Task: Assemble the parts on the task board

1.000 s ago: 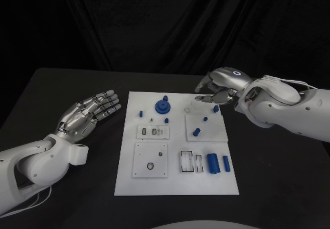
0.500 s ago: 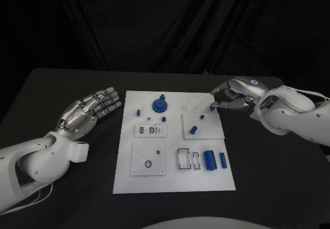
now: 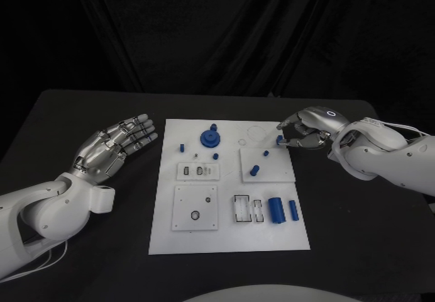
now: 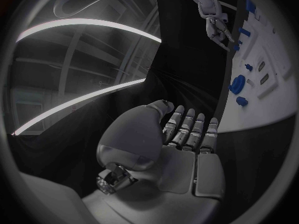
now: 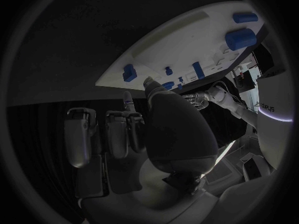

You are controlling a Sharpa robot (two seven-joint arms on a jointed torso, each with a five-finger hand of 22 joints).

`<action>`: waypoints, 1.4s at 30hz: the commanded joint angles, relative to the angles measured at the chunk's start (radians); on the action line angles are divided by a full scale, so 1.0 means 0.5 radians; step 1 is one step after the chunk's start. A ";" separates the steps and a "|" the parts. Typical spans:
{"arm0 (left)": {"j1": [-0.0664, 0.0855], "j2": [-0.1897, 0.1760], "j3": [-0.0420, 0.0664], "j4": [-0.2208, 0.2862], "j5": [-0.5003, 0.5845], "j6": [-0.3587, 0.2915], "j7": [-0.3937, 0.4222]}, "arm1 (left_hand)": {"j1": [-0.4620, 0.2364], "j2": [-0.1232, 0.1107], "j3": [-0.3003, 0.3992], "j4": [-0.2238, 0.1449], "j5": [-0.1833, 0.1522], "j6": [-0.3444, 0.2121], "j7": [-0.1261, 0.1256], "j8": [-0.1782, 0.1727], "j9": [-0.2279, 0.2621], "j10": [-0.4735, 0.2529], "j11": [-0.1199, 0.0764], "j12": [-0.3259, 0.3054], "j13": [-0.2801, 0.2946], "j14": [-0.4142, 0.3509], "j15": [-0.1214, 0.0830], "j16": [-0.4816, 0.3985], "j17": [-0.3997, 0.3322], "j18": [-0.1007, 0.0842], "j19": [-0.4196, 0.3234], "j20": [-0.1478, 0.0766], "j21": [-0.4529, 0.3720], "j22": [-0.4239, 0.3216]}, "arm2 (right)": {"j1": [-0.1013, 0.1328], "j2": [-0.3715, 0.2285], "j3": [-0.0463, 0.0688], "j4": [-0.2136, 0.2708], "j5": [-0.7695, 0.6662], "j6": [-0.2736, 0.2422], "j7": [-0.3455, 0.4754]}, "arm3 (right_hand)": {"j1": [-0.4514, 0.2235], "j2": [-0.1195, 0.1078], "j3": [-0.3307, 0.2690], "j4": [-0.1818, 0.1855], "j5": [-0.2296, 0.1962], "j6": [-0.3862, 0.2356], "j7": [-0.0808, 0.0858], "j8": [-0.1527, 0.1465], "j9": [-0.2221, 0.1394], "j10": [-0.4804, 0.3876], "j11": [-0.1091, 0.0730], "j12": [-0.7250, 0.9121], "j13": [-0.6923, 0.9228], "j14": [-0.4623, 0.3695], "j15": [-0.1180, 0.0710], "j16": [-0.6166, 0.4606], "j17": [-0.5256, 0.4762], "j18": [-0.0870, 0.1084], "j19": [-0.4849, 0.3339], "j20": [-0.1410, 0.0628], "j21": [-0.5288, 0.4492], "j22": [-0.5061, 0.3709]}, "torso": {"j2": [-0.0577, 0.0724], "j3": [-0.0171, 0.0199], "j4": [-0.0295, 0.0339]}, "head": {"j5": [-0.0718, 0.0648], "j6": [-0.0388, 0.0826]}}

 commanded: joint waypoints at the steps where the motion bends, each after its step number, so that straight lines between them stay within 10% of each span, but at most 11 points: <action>1: 0.000 0.001 0.001 0.002 0.003 0.034 0.330 | -0.022 0.002 0.015 0.004 -0.002 0.011 0.090 0.005 0.002 0.010 0.012 0.014 0.003 0.003 0.016 0.012 0.003 -0.034 0.010 0.003 0.010 0.002 | -0.006 0.007 0.001 -0.007 0.003 0.045 -0.065 | 0.037 0.003 -0.006 -0.009 0.043 0.005 0.010 0.007 -0.009 0.208 -0.003 0.006 0.527 0.209 -0.006 0.013 0.527 0.008 0.087 -0.013 -0.016 0.419 | 0.000 -0.0005 0.000 | 0.000 -0.004; 11: 0.000 -0.003 0.001 0.001 0.003 0.037 0.328 | -0.023 0.003 0.017 0.004 -0.002 0.014 0.090 0.006 0.003 0.013 0.012 0.017 0.003 0.004 0.017 0.014 0.003 -0.034 0.011 0.003 0.010 0.002 | -0.011 0.031 0.001 -0.022 0.003 0.076 -0.111 | 0.121 0.006 0.006 -0.026 0.152 -0.005 0.013 0.002 -0.032 0.208 0.000 0.006 0.527 0.209 -0.003 0.013 0.527 0.018 0.064 -0.011 -0.054 0.399 | -0.002 -0.0044 -0.008 | 0.015 -0.012; 42: -0.001 -0.013 0.001 0.002 0.003 0.061 0.300 | -0.033 0.002 0.028 0.006 -0.003 0.027 0.099 0.010 0.004 0.022 0.019 0.025 0.004 0.005 0.022 0.021 0.003 -0.039 0.010 0.004 0.010 0.002 | -0.034 0.084 0.001 -0.070 0.003 0.118 -0.219 | 0.171 -0.003 -0.004 -0.030 0.135 0.058 0.025 0.032 -0.028 0.208 0.009 0.006 0.527 0.193 0.004 -0.027 0.484 0.037 0.021 -0.005 -0.128 0.360 | -0.001 -0.0031 -0.003 | 0.023 -0.033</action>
